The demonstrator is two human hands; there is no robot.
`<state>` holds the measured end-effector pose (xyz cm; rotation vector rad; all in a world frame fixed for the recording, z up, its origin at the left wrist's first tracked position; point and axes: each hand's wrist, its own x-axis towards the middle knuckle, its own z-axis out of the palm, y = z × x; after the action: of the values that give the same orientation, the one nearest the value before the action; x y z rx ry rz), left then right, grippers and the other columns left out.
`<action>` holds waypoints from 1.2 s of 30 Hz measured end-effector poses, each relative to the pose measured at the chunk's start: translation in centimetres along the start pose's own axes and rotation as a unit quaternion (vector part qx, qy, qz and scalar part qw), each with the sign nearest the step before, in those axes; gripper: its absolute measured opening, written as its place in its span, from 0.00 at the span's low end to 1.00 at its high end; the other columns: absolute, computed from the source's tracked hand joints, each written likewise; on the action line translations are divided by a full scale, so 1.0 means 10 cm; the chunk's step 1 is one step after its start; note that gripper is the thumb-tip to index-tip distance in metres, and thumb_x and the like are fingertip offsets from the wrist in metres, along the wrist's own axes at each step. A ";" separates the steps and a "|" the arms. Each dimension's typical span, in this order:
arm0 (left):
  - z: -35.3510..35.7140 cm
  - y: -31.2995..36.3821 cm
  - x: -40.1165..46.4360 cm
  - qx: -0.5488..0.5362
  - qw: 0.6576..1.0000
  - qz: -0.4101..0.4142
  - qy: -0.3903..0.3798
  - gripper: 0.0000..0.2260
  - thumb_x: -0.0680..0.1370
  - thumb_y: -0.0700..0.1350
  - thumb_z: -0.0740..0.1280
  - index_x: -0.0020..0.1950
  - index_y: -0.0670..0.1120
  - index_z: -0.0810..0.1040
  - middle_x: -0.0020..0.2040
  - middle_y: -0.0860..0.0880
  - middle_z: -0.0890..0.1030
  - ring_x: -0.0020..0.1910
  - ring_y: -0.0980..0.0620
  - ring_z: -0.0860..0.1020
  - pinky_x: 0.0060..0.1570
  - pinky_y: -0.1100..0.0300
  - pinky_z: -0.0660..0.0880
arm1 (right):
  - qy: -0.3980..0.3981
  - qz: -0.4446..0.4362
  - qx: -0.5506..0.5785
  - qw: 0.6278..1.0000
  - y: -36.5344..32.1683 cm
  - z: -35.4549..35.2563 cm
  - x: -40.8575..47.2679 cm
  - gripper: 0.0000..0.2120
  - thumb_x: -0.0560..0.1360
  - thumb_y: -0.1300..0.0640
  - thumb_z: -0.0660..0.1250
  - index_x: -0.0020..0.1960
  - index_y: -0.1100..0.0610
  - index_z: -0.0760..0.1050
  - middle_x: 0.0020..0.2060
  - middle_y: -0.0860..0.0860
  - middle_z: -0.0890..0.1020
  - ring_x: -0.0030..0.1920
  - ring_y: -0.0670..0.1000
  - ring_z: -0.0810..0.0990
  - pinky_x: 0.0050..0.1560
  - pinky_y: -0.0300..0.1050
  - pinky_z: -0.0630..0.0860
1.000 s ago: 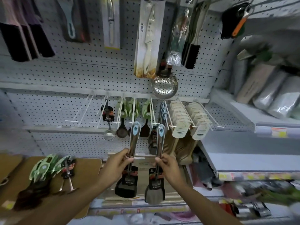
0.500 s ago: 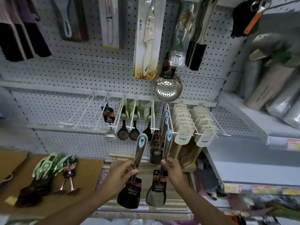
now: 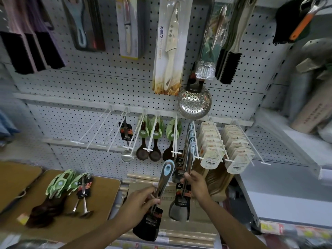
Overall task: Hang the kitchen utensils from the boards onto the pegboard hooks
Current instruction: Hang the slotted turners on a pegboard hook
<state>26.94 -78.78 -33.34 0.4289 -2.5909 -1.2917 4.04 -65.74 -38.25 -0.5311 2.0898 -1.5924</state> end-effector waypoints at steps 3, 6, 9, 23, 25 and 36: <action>0.03 -0.02 0.03 -0.002 1.000 -0.012 -0.006 0.05 0.80 0.52 0.67 0.46 0.55 0.75 0.42 0.59 0.82 0.43 0.61 0.80 0.46 0.57 0.78 | 0.008 0.011 -0.031 0.999 -0.03 0.01 0.02 0.12 0.77 0.50 0.68 0.56 0.55 0.76 0.52 0.48 0.83 0.54 0.49 0.80 0.55 0.53 0.76; 0.11 -0.06 0.09 -0.009 1.000 -0.028 -0.007 0.06 0.80 0.51 0.67 0.45 0.52 0.75 0.43 0.58 0.84 0.44 0.60 0.81 0.47 0.55 0.79 | 0.048 0.011 -0.029 0.998 0.00 0.02 0.00 0.20 0.74 0.60 0.70 0.63 0.51 0.71 0.57 0.46 0.79 0.59 0.50 0.78 0.61 0.55 0.77; 0.24 -0.10 0.15 -0.025 0.999 -0.038 -0.014 0.06 0.80 0.51 0.67 0.44 0.53 0.75 0.43 0.56 0.84 0.44 0.58 0.82 0.47 0.54 0.80 | 0.005 -0.012 0.029 0.999 -0.08 0.02 -0.26 0.21 0.74 0.74 0.64 0.57 0.51 0.76 0.51 0.50 0.81 0.54 0.54 0.80 0.54 0.45 0.79; 0.86 0.08 0.51 -0.102 0.994 -0.023 -0.021 0.04 0.78 0.48 0.71 0.44 0.55 0.77 0.41 0.53 0.84 0.43 0.56 0.83 0.45 0.59 0.77 | -0.012 -0.119 0.046 0.992 -0.31 -0.17 -0.73 0.08 0.77 0.55 0.69 0.42 0.57 0.77 0.36 0.53 0.81 0.40 0.55 0.80 0.43 0.45 0.75; 0.89 0.05 0.56 -0.106 0.994 -0.028 -0.029 0.04 0.75 0.49 0.73 0.47 0.54 0.79 0.43 0.54 0.84 0.44 0.56 0.83 0.45 0.60 0.79 | 0.002 -0.117 0.042 0.992 -0.32 -0.18 -0.68 0.11 0.76 0.50 0.69 0.40 0.56 0.76 0.34 0.51 0.79 0.38 0.51 0.78 0.42 0.44 0.73; 0.99 -0.17 0.73 -0.041 0.996 -0.065 -0.046 0.07 0.76 0.42 0.72 0.43 0.55 0.82 0.41 0.62 0.83 0.41 0.63 0.81 0.41 0.72 0.72 | 0.033 -0.072 -0.029 0.996 -0.10 -0.17 -0.39 0.18 0.72 0.34 0.66 0.44 0.49 0.78 0.40 0.50 0.84 0.44 0.51 0.84 0.49 0.64 0.79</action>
<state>17.22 -74.94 -40.13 0.5421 -2.6120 -1.4868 6.26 -62.45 -36.43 -0.6719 2.1964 -1.6513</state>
